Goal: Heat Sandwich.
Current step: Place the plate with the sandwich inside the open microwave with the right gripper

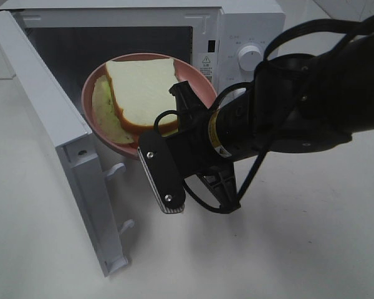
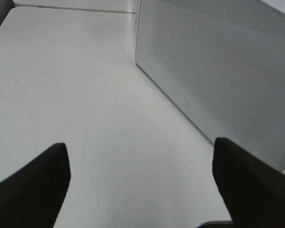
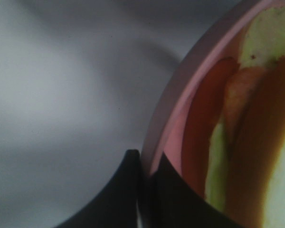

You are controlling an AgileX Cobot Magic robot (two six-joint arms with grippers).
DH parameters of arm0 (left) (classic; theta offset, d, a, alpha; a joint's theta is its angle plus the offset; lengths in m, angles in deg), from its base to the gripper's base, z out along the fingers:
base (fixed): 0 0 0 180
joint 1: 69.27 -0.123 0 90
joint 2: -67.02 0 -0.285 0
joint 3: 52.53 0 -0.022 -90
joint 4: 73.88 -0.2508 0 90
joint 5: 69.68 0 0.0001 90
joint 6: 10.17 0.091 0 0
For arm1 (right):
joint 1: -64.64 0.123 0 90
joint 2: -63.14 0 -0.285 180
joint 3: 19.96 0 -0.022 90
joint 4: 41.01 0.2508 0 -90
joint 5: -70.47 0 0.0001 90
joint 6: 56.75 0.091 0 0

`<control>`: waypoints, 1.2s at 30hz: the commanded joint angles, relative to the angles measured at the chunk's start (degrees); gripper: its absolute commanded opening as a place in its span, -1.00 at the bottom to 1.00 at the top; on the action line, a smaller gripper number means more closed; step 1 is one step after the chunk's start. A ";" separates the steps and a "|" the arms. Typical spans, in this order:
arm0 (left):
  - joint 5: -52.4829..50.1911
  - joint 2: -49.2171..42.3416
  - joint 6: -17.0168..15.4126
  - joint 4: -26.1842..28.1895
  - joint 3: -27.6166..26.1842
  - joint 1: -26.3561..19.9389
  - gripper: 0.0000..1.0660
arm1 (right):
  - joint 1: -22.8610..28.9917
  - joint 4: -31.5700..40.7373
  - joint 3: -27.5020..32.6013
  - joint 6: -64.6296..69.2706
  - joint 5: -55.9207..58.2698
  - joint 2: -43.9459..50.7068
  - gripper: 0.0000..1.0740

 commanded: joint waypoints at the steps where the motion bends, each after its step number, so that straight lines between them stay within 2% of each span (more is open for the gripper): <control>1: -0.69 -1.26 0.00 0.11 0.17 0.34 0.43 | -1.26 -1.72 -2.86 0.23 -2.23 -2.18 -1.00; 11: -0.69 -1.26 0.00 0.11 0.17 0.34 0.43 | -3.38 -1.20 -11.69 -0.63 -1.78 -8.94 -1.00; 18: -0.69 -1.26 0.00 0.11 0.17 0.34 0.43 | -3.44 11.17 -16.67 -13.12 0.80 -12.26 -1.00; 20: -0.69 -1.26 0.00 0.11 0.17 0.34 0.43 | -3.44 19.31 -18.74 -23.49 6.99 -13.06 -1.00; 21: -0.69 -1.26 0.00 0.11 0.17 0.34 0.43 | -3.44 19.31 -18.74 -23.49 6.99 -13.06 -1.00; 23: -0.69 -1.26 0.00 0.11 0.17 0.34 0.43 | -3.50 26.18 -20.68 -30.48 10.89 -13.46 -1.00; 24: -0.69 -1.26 0.00 0.11 0.17 0.34 0.43 | -4.01 32.54 -22.80 -36.04 12.78 -13.52 -1.00; 28: -0.69 -1.26 0.00 0.11 0.17 0.34 0.43 | -4.07 37.13 -25.73 -41.02 15.30 -13.52 -1.00; 32: -0.69 -1.26 0.00 0.11 0.17 0.34 0.43 | -5.44 37.30 -29.91 -40.79 19.60 -15.01 -1.00; 33: -0.69 -1.26 0.00 0.11 0.17 0.34 0.43 | -6.07 37.07 -32.49 -40.51 22.23 -16.33 -1.00; 36: -0.69 -1.26 0.00 0.11 0.17 0.34 0.43 | -6.07 37.07 -34.55 -40.28 23.20 -17.53 -1.00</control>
